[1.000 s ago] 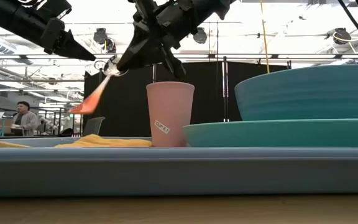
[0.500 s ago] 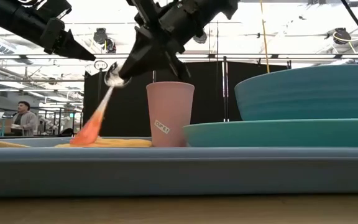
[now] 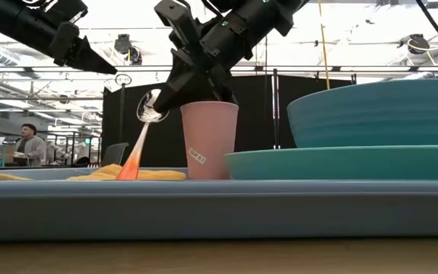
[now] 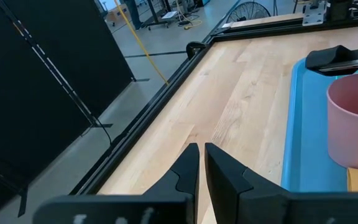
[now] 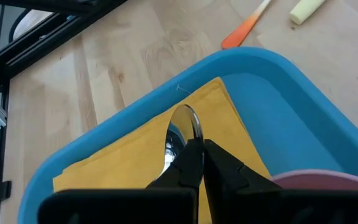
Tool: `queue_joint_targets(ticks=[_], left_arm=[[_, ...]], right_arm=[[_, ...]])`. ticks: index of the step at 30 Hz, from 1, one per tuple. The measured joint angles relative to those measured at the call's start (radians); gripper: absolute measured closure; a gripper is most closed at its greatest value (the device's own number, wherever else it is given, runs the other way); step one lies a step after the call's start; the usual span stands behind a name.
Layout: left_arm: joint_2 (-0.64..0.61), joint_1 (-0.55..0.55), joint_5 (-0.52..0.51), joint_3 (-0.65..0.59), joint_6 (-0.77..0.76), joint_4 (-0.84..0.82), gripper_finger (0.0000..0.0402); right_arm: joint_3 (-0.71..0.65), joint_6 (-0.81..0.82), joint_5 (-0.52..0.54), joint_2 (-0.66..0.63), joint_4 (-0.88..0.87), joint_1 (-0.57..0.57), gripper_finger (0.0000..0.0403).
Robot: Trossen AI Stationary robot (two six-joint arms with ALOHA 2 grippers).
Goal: Set up tray
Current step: Put the orange spoon on the yellow napkin
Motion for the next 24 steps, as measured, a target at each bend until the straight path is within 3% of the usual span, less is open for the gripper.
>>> queue_joint_targets(ticks=[24], left_arm=[[0.0,0.0,0.027,0.0,0.0,0.0,0.0371]], right_arm=[[0.026,-0.039,-0.049,0.003,0.013,0.0,0.0403]])
